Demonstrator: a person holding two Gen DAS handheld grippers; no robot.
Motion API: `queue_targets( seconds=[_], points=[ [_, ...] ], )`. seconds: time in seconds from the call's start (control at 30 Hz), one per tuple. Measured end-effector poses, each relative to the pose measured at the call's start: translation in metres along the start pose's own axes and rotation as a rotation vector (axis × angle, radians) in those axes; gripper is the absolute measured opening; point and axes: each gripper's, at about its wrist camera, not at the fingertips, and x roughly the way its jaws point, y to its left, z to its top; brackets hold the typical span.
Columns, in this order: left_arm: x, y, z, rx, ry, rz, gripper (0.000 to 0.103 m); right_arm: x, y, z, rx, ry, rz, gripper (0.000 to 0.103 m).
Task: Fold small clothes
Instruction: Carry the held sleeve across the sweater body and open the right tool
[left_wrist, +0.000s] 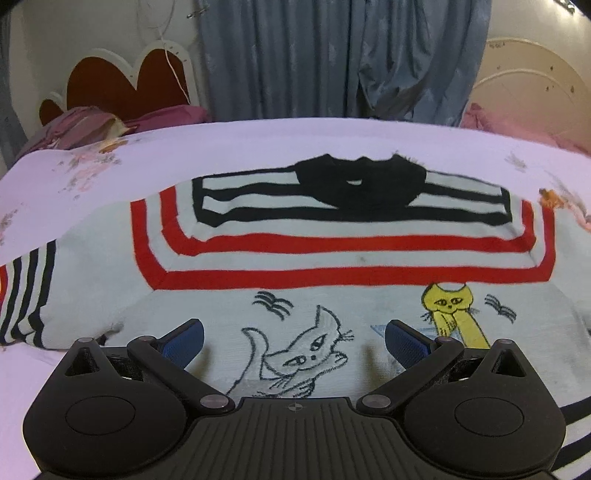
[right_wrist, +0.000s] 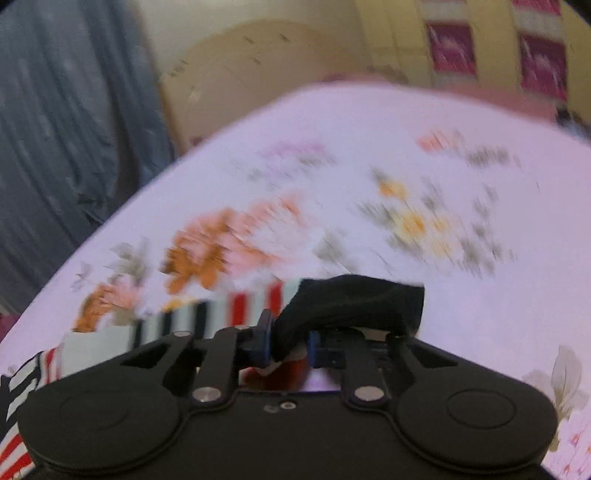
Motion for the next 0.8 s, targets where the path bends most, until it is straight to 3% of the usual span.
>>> queue_targets(
  seconds=[0.2, 0.4, 0.53, 0.63, 0.67, 0.7, 0.73, 0.8],
  points=[
    [-0.013, 0.022, 0.005, -0.031, -0.027, -0.001, 0.103, -0.032, 0.091, 0.0, -0.204, -0.072, 0.191, 0.015],
    [-0.016, 0.056, 0.006, -0.114, -0.024, -0.059, 0.103, -0.047, 0.2, -0.052, -0.374, 0.017, 0.428, 0.012],
    [-0.008, 0.068, 0.005, -0.145, -0.001, -0.129, 0.103, -0.04, 0.254, -0.106, -0.476, 0.123, 0.478, 0.014],
    [0.001, 0.068, 0.005, -0.156, 0.023, -0.191, 0.103, -0.03, 0.273, -0.136, -0.504, 0.225, 0.491, 0.025],
    [0.004, 0.066, 0.005, -0.156, 0.029, -0.213, 0.103, -0.029, 0.275, -0.142, -0.513, 0.262, 0.496, 0.04],
    [0.006, 0.063, 0.005, -0.154, 0.033, -0.237, 0.103, -0.034, 0.276, -0.146, -0.516, 0.281, 0.496, 0.062],
    [0.007, 0.058, 0.005, -0.15, 0.036, -0.264, 0.103, -0.046, 0.274, -0.149, -0.515, 0.275, 0.498, 0.069],
    [0.01, 0.047, 0.006, -0.139, 0.036, -0.329, 0.103, -0.066, 0.257, -0.139, -0.507, 0.198, 0.498, 0.07]
  ],
)
